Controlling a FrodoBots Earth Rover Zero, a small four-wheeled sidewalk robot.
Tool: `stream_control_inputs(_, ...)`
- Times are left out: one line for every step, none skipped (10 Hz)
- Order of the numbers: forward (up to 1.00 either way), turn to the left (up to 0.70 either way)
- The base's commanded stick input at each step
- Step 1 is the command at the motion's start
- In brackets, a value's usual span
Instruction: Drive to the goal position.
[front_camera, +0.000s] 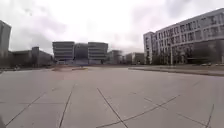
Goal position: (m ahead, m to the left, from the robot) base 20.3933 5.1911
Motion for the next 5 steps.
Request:
stream_control_inputs(0.7, 0.02)
stream_control_inputs(0.7, 0.02)
stream_control_inputs(0.7, 0.02)
stream_control_inputs(0.7, 0.02)
stream_control_inputs(0.7, 0.02)
